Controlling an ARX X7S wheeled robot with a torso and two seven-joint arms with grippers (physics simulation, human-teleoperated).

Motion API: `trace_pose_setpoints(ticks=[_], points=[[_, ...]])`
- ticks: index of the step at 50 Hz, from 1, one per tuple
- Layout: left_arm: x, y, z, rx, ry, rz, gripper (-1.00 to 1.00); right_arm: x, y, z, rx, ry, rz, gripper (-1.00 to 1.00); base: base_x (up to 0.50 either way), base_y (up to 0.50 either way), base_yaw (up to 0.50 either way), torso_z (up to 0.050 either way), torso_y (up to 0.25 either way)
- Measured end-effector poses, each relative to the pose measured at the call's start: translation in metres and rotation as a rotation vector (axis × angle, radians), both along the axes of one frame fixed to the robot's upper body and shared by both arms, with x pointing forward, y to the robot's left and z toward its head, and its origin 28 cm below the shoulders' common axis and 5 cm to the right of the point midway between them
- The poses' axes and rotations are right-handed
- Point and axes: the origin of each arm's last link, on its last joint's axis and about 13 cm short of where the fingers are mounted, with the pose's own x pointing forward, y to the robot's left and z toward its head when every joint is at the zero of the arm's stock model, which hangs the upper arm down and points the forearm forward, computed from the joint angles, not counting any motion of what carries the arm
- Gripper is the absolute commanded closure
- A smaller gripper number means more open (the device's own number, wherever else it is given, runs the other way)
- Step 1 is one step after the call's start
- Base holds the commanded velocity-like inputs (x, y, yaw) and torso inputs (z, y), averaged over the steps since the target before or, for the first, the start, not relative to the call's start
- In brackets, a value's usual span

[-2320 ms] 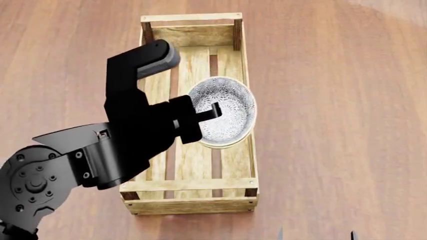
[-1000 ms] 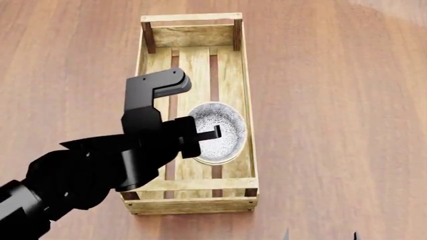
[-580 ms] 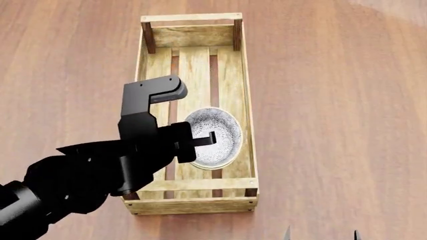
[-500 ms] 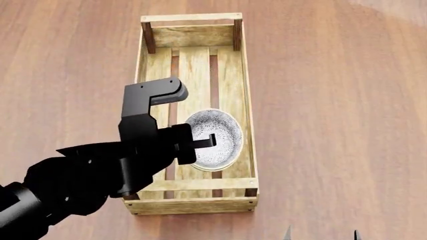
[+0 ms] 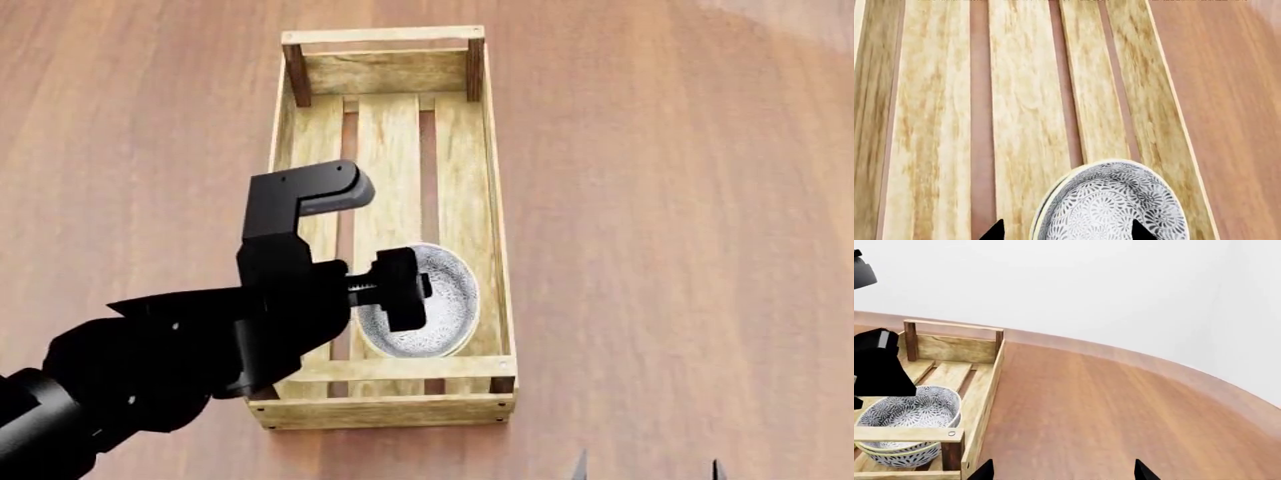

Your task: Stack the right bowl on the left bowl and place them in the tray.

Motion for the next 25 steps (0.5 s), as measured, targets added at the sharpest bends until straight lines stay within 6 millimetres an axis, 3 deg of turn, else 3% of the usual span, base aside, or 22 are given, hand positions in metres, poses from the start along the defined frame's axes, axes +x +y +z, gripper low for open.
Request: trace_pose_setpoints(ticks=[14,25], points=[[0.002,0.0,0.006,0.0,-0.028,-0.015,-1.0,-0.001,-0.001,0.0,-0.002,0.002,-0.006,-1.0,0.0,0.0,0.0,0.0,0.0],[0.009,-0.003,0.032,0.01,-0.129,-0.025,-1.0,-0.004,0.001,0.005,-0.01,-0.013,-0.001,-1.0,0.0,0.0,0.0,0.0,0.0]])
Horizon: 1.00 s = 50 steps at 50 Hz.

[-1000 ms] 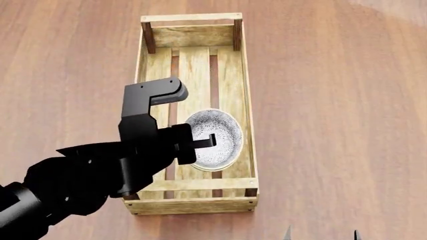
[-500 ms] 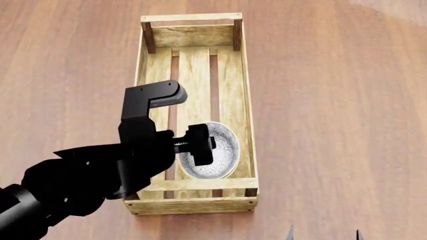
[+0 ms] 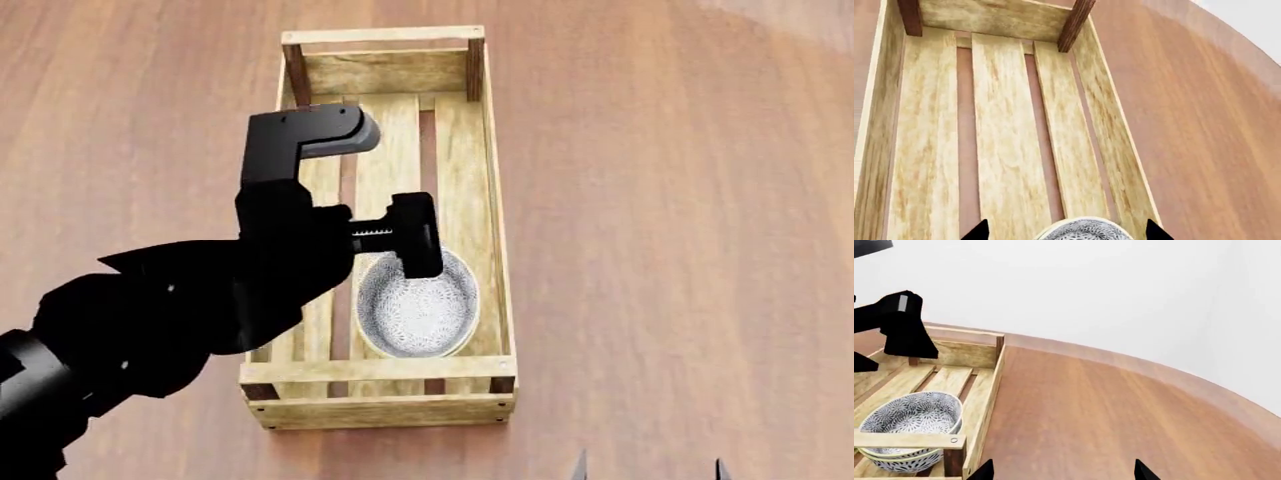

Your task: Stack the right bowl on the left bowl and place them in the tray.

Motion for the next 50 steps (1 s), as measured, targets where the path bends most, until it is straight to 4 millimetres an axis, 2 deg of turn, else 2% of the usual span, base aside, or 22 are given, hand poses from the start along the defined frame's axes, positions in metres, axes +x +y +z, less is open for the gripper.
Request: trace_pose_setpoints(ticks=[9,16,23,30,35,41,50], points=[[0.002,-0.006,0.029,0.005,-0.09,-0.008,-1.0,-0.007,0.003,0.007,-0.007,-0.026,0.011,-1.0,0.0,0.0,0.0,0.0,0.0],[-0.009,-0.007,0.045,0.003,-0.146,-0.023,-1.0,-0.015,0.005,0.012,-0.009,-0.047,0.021,-1.0,0.0,0.0,0.0,0.0,0.0],[-0.039,0.003,0.059,0.005,-0.247,-0.047,-1.0,-0.023,0.009,0.014,-0.003,-0.057,0.042,-1.0,0.0,0.0,0.0,0.0,0.0],[-0.084,0.025,0.065,0.009,-0.381,-0.055,-1.0,-0.029,0.015,0.015,-0.001,-0.062,0.076,-1.0,0.0,0.0,0.0,0.0,0.0],[-0.117,0.047,0.055,0.025,-0.483,-0.033,-1.0,-0.033,0.019,0.014,0.0,-0.061,0.098,-1.0,0.0,0.0,0.0,0.0,0.0],[-0.151,0.074,0.033,0.031,-0.57,0.024,-1.0,-0.035,0.022,0.014,0.005,-0.061,0.115,-1.0,0.0,0.0,0.0,0.0,0.0],[-0.184,0.118,-0.009,0.097,-0.684,0.233,-1.0,-0.037,0.024,0.012,0.028,-0.061,0.122,-1.0,0.0,0.0,0.0,0.0,0.0]])
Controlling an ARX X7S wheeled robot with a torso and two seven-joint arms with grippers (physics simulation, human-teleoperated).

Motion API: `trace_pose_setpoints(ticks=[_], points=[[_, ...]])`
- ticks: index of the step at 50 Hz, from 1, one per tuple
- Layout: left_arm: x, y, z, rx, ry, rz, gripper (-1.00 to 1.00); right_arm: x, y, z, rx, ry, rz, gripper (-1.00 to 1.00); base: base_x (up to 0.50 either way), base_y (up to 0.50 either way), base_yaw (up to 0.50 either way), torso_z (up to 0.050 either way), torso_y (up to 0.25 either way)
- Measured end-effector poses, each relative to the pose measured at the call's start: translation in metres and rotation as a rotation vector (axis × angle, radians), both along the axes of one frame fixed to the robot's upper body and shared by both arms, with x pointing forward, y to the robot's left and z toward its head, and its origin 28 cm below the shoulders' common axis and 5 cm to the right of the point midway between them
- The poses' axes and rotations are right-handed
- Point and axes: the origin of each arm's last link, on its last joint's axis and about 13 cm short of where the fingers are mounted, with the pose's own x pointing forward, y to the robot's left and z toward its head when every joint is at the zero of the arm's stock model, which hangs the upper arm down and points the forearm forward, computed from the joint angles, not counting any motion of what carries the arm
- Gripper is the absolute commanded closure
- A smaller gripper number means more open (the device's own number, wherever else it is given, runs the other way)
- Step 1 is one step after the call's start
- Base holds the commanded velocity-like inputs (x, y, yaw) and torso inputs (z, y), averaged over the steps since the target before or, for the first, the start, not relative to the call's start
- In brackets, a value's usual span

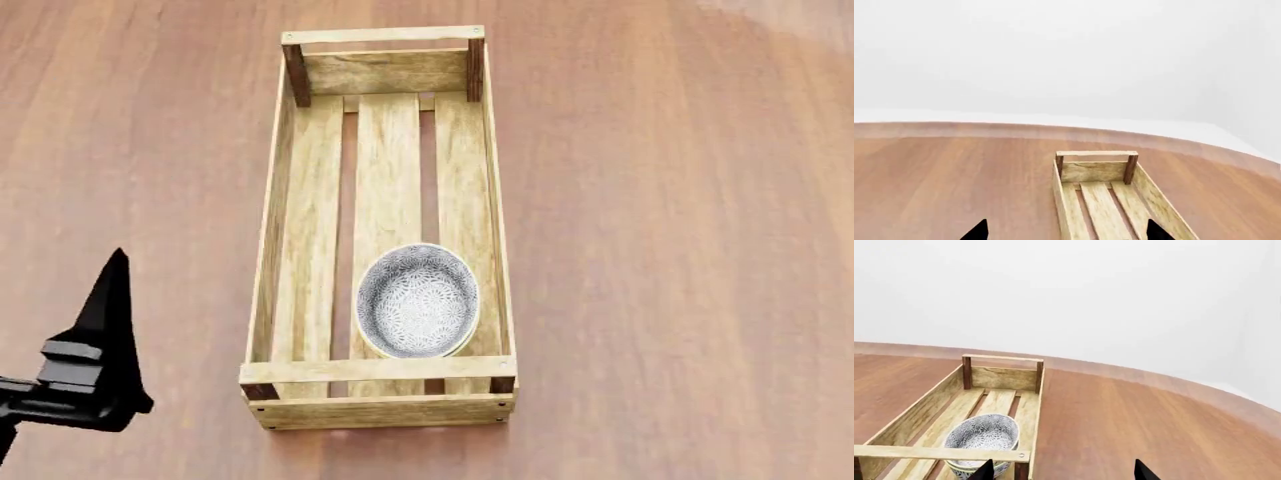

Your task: Stack the right bowl on the left bowl and place them in the tray.

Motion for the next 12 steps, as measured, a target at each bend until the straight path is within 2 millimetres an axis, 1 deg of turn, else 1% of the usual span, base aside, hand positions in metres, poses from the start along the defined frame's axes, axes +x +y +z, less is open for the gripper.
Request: trace_pose_setpoints(ticks=[6,12], points=[[-0.011,0.026,-0.035,0.014,-0.022,0.18,-1.0,0.003,0.001,-0.003,0.017,0.006,0.003,-1.0,0.0,0.0,0.0,0.0,0.0],[-0.022,0.045,-0.067,0.035,-0.044,0.318,-1.0,0.007,0.002,-0.006,0.03,0.003,0.002,-1.0,0.0,0.0,0.0,0.0,0.0]])
